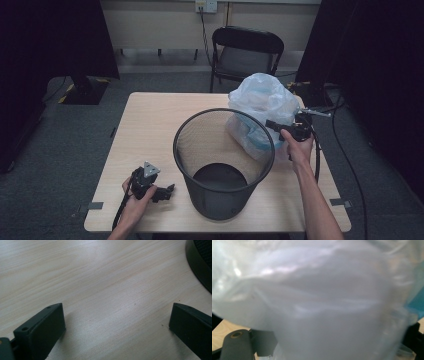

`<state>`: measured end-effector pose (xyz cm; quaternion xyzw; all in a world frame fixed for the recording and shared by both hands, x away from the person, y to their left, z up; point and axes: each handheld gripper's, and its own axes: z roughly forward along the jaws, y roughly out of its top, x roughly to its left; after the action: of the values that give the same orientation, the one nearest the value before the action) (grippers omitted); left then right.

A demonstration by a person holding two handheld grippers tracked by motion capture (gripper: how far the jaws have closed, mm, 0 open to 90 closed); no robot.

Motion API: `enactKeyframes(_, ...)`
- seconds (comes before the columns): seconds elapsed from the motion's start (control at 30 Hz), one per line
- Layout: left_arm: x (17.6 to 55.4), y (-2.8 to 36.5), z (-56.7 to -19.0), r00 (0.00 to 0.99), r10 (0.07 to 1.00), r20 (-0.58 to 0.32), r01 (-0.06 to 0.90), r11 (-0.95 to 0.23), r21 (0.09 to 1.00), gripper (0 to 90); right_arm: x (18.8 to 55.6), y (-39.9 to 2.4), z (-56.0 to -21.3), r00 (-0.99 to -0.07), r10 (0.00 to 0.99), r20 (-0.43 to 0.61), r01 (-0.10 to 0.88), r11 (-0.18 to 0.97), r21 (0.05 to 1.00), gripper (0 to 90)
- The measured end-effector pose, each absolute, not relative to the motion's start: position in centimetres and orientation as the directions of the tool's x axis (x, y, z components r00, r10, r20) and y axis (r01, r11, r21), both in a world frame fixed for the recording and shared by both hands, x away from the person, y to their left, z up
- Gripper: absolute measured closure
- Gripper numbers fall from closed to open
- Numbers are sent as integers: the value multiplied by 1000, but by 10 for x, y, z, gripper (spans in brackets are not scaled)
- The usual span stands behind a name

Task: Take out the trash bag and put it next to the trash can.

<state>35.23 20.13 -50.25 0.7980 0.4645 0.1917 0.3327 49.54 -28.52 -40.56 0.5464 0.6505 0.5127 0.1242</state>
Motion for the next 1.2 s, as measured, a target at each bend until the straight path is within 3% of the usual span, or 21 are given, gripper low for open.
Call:
enactKeyframes(0.83, 352, 201, -503, 495, 869, -5, 614, -347, 709, 0, 451, -307, -384, -398, 875, 274, 496, -46, 867, 132)
enactKeyframes(0.93, 352, 201, -503, 495, 869, -5, 615, -346, 709, 0, 449, -311, -384, -388, 877, 284, 522, -45, 852, 131)
enactKeyframes(1.0, 352, 201, -503, 495, 869, -5, 615, -347, 709, 0, 446, -311, -388, -388, 881, 269, 529, -26, 848, 206)
enactKeyframes(1.07, 352, 201, -503, 495, 869, -5, 615, -346, 709, 0, 446, -309, -395, -403, 874, 269, 551, -3, 835, 403)
enactKeyframes(1.1, 352, 201, -503, 495, 869, -5, 615, -346, 709, 0, 447, -307, -398, -410, 870, 272, 563, 8, 826, 415)
enactKeyframes(1.17, 352, 201, -503, 495, 869, -4, 614, -347, 709, 0, 452, -300, -405, -427, 860, 280, 585, 27, 810, 652)
enactKeyframes(1.2, 352, 201, -503, 495, 869, -5, 615, -347, 709, 0, 456, -296, -407, -432, 855, 286, 596, 32, 802, 713)
